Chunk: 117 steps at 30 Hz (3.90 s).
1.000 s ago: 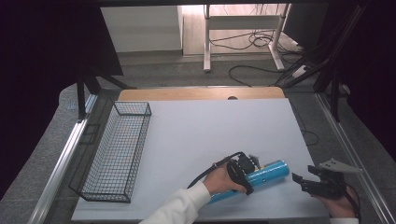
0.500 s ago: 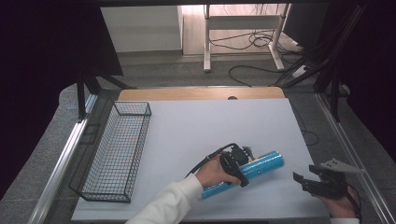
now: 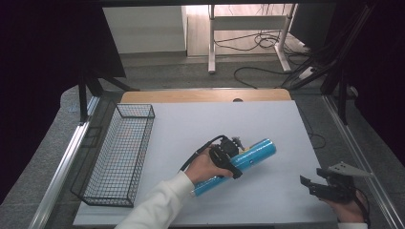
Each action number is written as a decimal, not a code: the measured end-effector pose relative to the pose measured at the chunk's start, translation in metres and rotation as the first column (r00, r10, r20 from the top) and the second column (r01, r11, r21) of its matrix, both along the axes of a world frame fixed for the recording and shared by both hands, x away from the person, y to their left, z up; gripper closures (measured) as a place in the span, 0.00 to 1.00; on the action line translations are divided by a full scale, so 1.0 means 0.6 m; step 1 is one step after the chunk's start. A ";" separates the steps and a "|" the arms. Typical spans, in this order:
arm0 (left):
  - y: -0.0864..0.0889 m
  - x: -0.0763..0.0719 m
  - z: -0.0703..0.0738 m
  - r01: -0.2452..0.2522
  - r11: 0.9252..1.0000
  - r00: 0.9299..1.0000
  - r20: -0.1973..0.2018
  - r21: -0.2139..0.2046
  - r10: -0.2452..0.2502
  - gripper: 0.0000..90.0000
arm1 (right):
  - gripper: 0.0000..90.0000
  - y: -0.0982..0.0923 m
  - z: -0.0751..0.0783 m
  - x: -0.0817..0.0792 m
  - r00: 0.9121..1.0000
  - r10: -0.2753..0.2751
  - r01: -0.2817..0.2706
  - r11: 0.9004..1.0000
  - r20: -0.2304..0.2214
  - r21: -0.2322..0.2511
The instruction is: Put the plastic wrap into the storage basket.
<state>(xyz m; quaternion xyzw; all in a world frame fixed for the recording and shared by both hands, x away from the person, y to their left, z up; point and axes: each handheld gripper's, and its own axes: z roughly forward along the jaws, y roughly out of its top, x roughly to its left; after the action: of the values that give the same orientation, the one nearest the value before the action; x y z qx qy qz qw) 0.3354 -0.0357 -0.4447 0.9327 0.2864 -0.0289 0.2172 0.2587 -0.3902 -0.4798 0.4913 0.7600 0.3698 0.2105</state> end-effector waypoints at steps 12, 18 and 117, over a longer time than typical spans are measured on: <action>0.056 0.013 0.019 -0.064 0.998 0.998 0.010 -0.017 0.064 0.35 | 0.29 0.001 0.000 0.001 1.000 -0.007 0.007 1.000 0.002 -0.004; 0.076 0.018 0.030 -0.086 0.996 0.996 0.022 -0.019 0.086 0.35 | 0.29 0.004 0.000 0.001 1.000 -0.003 0.003 1.000 0.001 -0.006; 0.478 -0.022 0.076 -0.586 0.797 0.799 0.062 -0.147 0.598 0.35 | 0.28 0.013 0.002 0.002 1.000 0.025 -0.025 0.999 0.008 -0.022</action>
<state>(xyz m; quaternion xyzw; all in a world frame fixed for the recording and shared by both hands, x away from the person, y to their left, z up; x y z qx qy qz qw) 0.3220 0.2508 -0.3992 0.7817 0.5496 0.0722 0.2858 0.2596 -0.3827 -0.4788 0.4778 0.7693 0.3660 0.2143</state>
